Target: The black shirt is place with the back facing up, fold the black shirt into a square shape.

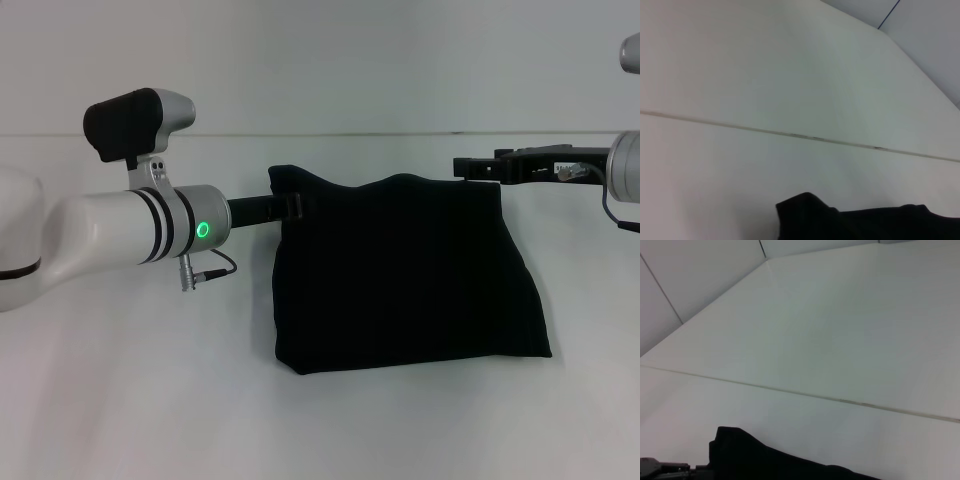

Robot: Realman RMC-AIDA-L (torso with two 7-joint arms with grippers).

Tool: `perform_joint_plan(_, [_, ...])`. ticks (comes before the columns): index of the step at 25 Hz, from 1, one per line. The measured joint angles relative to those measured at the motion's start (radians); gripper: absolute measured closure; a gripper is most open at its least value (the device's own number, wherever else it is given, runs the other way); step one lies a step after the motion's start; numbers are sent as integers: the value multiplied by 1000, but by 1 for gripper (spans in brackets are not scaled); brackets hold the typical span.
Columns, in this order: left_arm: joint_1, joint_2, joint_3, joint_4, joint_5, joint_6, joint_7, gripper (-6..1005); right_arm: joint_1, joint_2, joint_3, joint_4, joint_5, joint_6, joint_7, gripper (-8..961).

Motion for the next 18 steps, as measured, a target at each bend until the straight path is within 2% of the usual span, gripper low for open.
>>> perform_joint_plan(5, [-8, 4, 3, 0, 8, -1, -6, 837, 0, 1, 0, 0, 0, 3, -10, 159])
perform_joint_plan(11, [-30, 18, 6, 1, 9, 8, -10, 961, -2, 3, 0, 0, 0, 4, -11, 158])
perform_joint_plan(18, [-39, 27, 7, 6, 10, 1, -12, 962, -6, 4, 0, 0, 0, 5, -12, 159])
